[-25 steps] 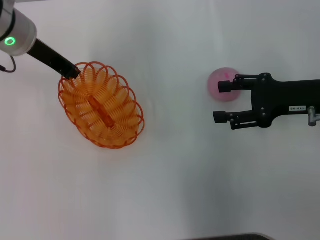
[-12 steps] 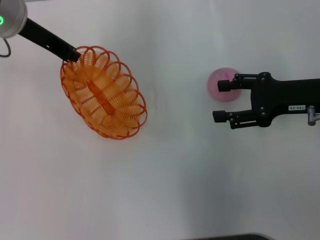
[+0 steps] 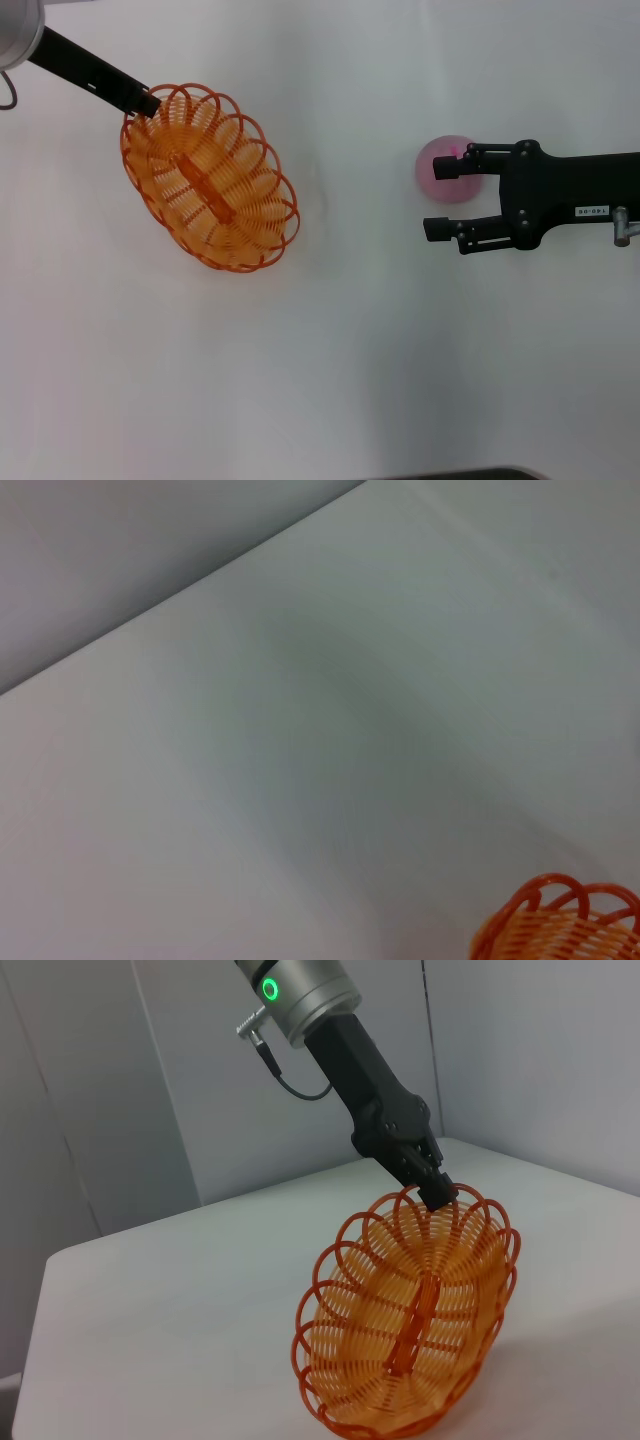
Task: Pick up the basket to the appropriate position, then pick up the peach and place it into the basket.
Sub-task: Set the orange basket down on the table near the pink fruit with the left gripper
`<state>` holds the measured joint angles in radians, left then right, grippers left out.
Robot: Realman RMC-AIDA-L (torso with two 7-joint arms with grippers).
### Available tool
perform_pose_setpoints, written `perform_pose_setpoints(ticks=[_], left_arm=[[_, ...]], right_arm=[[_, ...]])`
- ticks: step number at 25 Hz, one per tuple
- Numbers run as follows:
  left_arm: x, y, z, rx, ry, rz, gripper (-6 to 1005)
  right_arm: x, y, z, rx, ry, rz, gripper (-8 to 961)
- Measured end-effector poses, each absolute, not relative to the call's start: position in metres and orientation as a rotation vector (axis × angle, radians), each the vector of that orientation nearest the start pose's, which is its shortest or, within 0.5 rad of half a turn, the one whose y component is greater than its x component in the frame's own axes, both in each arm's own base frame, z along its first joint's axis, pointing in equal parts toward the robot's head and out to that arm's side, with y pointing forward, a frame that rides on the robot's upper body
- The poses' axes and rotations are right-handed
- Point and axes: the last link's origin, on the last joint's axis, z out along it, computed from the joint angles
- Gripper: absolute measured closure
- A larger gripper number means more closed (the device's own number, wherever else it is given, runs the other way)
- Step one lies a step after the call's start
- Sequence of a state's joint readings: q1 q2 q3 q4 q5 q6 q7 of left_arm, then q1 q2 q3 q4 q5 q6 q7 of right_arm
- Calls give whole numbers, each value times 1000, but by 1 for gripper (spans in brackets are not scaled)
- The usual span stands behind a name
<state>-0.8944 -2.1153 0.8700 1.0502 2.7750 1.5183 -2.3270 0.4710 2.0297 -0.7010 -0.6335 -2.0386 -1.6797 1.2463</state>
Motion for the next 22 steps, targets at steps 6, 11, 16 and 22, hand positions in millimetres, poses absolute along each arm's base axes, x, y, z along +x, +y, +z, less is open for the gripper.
perform_pose_setpoints(ticks=[6, 11, 16, 22], left_arm=[[-174, 415, 26, -2553, -981, 300, 958], [-176, 414, 27, -2526, -1046, 270, 957], [-179, 413, 27, -2483, -1136, 222, 957], [-182, 413, 27, -2416, -1250, 146, 956]], right_arm=[[283, 301, 10, -2840, 492, 663, 102], [282, 301, 12, -2842, 488, 662, 102], [283, 302, 14, -2841, 482, 658, 102], [282, 304, 17, -2841, 472, 651, 102]])
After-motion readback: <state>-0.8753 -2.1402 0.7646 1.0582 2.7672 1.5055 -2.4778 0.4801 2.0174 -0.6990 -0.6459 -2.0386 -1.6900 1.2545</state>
